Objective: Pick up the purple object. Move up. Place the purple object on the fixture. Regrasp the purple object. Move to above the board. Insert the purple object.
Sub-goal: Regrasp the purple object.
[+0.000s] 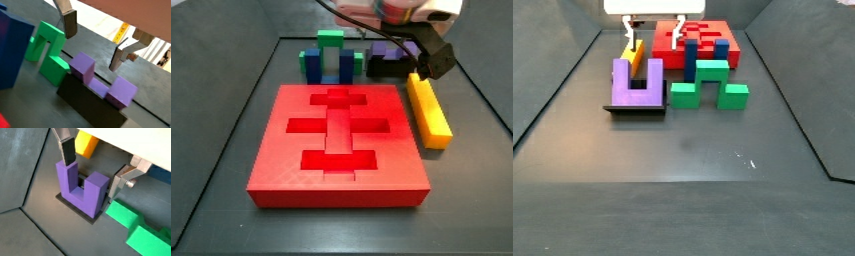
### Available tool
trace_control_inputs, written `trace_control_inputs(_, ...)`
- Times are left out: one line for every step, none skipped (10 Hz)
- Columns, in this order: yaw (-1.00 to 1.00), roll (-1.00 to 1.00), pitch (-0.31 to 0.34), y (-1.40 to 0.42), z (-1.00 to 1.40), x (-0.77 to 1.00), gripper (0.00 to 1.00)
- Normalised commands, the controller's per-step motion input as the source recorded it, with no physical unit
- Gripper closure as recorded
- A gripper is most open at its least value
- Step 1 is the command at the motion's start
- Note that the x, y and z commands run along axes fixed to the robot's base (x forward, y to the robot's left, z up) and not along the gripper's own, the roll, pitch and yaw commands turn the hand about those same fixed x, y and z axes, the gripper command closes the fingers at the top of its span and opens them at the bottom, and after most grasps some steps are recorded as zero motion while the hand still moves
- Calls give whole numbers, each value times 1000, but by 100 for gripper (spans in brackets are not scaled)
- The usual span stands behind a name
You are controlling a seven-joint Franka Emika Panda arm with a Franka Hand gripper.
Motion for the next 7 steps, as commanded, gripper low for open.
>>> trace_control_inputs(0, 0, 0, 191, -243, 143, 0)
trace_control_inputs(37, 54, -66, 240, -357, 14, 0)
trace_control_inputs(57, 146, -197, 189, -389, -46, 0)
trace_control_inputs(20, 83, -249, 66, -377, -40, 0)
trace_control_inputs(3, 0, -237, 14, -331, 0, 0)
trace_control_inputs(111, 0, -266, 0, -231, 0, 0)
trace_control_inputs(231, -23, -340, 0, -77, 0, 0)
